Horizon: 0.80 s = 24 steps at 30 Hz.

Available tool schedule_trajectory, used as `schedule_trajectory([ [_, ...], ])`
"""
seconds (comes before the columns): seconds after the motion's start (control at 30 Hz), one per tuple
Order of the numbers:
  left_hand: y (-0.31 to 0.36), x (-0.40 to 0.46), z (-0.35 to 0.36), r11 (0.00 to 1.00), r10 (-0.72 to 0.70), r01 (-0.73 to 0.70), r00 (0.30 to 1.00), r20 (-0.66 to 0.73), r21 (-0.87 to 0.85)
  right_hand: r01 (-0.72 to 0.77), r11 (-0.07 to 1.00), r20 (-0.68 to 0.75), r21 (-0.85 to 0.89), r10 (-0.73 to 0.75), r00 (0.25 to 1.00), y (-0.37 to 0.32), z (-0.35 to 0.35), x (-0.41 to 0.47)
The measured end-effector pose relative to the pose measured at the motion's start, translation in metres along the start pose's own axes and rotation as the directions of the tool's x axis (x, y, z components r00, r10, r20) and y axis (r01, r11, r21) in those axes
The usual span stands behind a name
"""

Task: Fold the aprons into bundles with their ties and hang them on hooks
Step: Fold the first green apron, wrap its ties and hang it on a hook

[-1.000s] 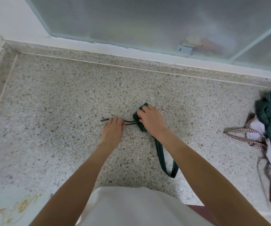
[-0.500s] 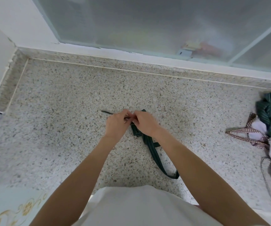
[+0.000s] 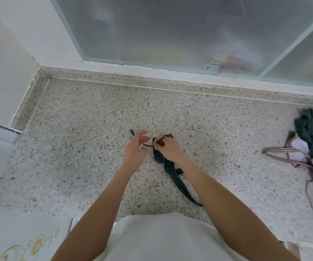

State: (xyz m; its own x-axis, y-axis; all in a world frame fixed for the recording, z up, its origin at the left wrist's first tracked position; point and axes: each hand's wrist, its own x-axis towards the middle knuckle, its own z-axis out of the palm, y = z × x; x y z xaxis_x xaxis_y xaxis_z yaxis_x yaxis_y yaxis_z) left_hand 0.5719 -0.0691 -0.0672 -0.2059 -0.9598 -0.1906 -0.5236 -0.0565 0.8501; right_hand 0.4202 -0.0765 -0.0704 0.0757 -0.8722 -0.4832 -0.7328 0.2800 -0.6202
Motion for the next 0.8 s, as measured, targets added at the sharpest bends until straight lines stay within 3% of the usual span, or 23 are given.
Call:
schedule_trajectory([
  [0.1,-0.014,-0.002,0.005,0.984,-0.018,-0.002,0.994,0.11,0.179,0.03,0.999,-0.01,0.037,-0.029,1.0,0.001,-0.002,-0.006],
  [0.2,-0.015,-0.002,0.009,0.98,0.017,-0.025,0.999,0.043,0.198,0.022,0.998,-0.039,0.062,-0.019,0.999,-0.001,-0.002,-0.008],
  [0.37,-0.015,-0.01,0.009,0.891,0.245,-0.246,0.968,0.051,0.383,0.033,0.997,-0.023,0.072,-0.031,0.999,-0.001,-0.004,-0.006],
  [0.53,-0.014,0.0,0.008,0.973,0.066,-0.066,0.998,0.007,0.223,0.054,0.995,0.014,0.087,-0.055,0.998,-0.001,-0.014,-0.011],
  [0.67,-0.009,0.008,0.012,0.994,-0.003,-0.006,0.997,0.075,0.112,0.102,0.994,0.056,0.046,-0.105,0.993,0.002,-0.021,-0.016],
  [0.8,-0.009,0.011,0.015,0.998,-0.034,0.03,0.996,0.08,0.046,0.271,0.961,-0.049,0.053,-0.269,0.962,0.004,-0.022,-0.02],
])
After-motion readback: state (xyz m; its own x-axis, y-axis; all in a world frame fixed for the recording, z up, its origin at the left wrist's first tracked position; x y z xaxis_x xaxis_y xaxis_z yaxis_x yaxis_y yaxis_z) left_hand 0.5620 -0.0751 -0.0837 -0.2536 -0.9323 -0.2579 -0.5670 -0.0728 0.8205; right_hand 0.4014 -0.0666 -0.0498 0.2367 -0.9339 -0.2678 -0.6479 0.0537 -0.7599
